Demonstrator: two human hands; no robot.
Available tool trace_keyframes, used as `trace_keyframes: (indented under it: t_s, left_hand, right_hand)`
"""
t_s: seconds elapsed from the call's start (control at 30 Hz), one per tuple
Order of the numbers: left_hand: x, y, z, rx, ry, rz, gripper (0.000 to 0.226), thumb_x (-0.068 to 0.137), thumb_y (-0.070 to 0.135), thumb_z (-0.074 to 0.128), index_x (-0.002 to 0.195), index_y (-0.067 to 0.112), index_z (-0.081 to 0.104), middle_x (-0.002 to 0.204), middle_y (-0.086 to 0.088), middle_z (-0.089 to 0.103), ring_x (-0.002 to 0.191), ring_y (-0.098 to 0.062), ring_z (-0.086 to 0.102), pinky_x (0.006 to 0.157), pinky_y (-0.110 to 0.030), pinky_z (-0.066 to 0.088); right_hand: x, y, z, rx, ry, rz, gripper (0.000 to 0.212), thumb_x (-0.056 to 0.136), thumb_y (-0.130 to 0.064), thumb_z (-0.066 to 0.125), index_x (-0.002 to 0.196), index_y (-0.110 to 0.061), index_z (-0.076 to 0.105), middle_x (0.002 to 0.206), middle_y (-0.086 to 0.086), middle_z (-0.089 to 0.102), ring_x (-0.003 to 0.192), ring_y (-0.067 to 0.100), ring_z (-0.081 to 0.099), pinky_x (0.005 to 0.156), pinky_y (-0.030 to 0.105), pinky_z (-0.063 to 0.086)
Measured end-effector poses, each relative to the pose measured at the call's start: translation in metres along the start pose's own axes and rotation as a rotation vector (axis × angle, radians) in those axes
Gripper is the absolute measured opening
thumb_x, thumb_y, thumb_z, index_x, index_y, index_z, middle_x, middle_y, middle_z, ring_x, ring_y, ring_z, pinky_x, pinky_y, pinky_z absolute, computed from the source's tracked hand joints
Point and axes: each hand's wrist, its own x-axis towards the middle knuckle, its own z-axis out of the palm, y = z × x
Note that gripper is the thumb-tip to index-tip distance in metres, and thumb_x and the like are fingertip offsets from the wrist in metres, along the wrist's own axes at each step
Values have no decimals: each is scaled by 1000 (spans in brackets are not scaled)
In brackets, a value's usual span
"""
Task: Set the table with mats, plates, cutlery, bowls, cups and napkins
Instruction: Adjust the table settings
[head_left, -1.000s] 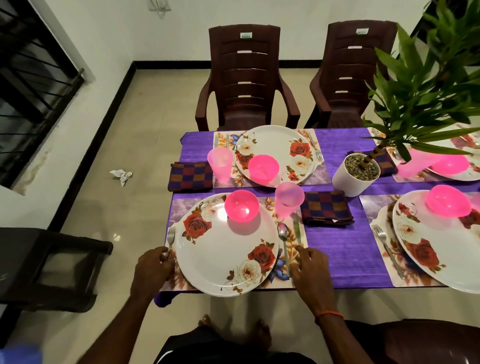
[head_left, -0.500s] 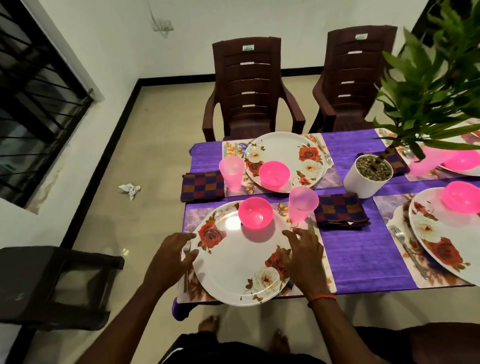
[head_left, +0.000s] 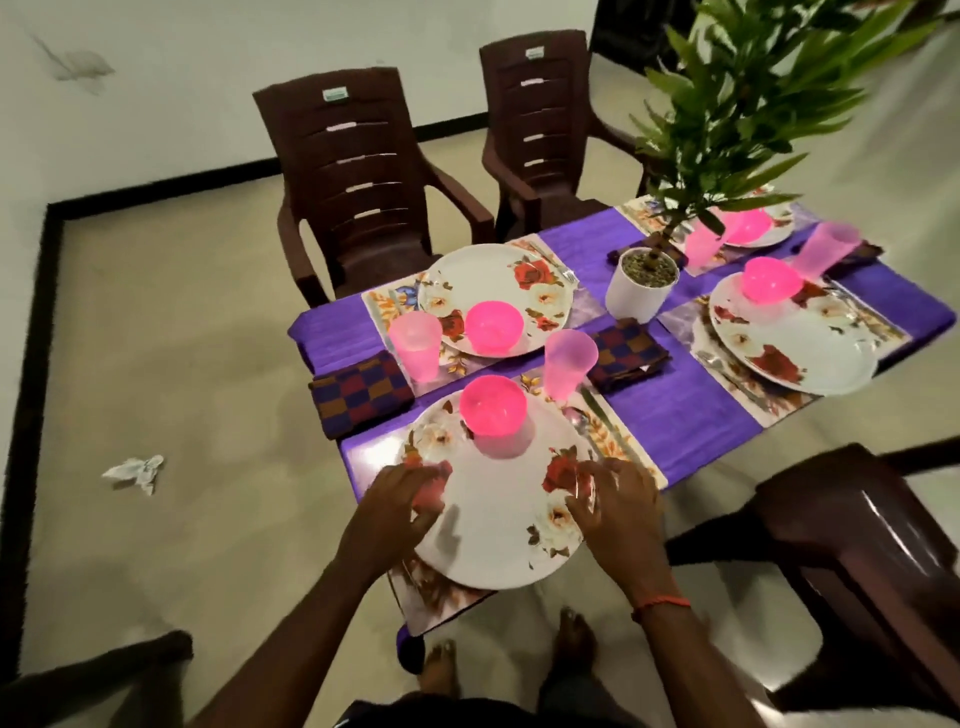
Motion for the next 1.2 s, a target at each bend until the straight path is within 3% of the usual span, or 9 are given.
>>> trace_keyframes:
  t_s: [0.1, 0.23, 0.37, 0.53, 0.73, 0.93, 1.07, 1.2]
  left_hand:
    - [7, 4, 1, -4, -69, 105, 51, 89, 50, 56, 129, 21, 64, 121, 1, 65, 114, -22, 57, 95, -38, 49]
    - [11, 17, 4, 26, -137, 279, 51, 87, 49, 57, 129, 20, 64, 122, -2, 67, 115, -26, 61, 100, -45, 48]
    - [4, 34, 3, 26, -144, 358, 54, 87, 50, 56, 131, 20, 64, 126, -1, 66, 118, -23, 58, 103, -30, 35]
    - [-22, 55, 4, 37, -171, 474, 53, 88, 49, 56, 132, 19, 62, 126, -1, 66, 118, -21, 56, 104, -30, 32]
    - [-81, 85, 15, 91, -313, 530, 56, 86, 46, 63, 138, 26, 57, 133, 3, 62, 122, -20, 54, 95, -40, 53]
    - [-129, 115, 20, 91, -425, 637, 59, 83, 35, 79, 137, 22, 60, 131, 0, 62, 120, -23, 55, 99, -40, 49]
    - [-153, 128, 27, 79, -504, 735, 60, 82, 54, 62, 137, 30, 56, 133, 7, 59, 122, -19, 54, 97, -42, 51]
    - [-173, 149, 35, 75, -568, 808, 57, 88, 50, 66, 140, 35, 50, 139, 11, 53, 127, -15, 47, 98, -43, 45]
  right_hand:
    - [-32, -7, -9, -65, 24, 91, 55, 83, -55, 60, 129, -25, 63, 125, 5, 57, 120, 30, 46, 97, 46, 39]
    - [-72, -17, -31, -10, 100, 179, 46, 79, -47, 62, 120, -26, 67, 117, 5, 60, 116, 28, 47, 93, 42, 36]
    - [-107, -14, -30, -74, 95, 233, 49, 77, -49, 65, 122, -28, 64, 117, 3, 58, 117, 27, 47, 91, 40, 36]
    - [-156, -27, -35, -34, 150, 265, 49, 79, -45, 74, 124, -30, 62, 120, -1, 56, 120, 23, 44, 92, 35, 28]
    - [-252, -31, -36, 6, 140, 420, 49, 85, -55, 58, 131, -36, 55, 130, -6, 49, 129, 19, 38, 103, 37, 30]
    - [-339, -39, -37, 55, 201, 593, 54, 83, -53, 57, 132, -30, 59, 127, 0, 54, 124, 22, 42, 101, 40, 30]
    - [-383, -52, -47, 39, 246, 683, 57, 83, -56, 53, 134, -31, 57, 130, 0, 53, 125, 23, 41, 101, 40, 30]
    - [-421, -67, -49, -27, 290, 757, 50, 85, -53, 61, 130, -33, 57, 130, -3, 53, 122, 23, 45, 96, 38, 32]
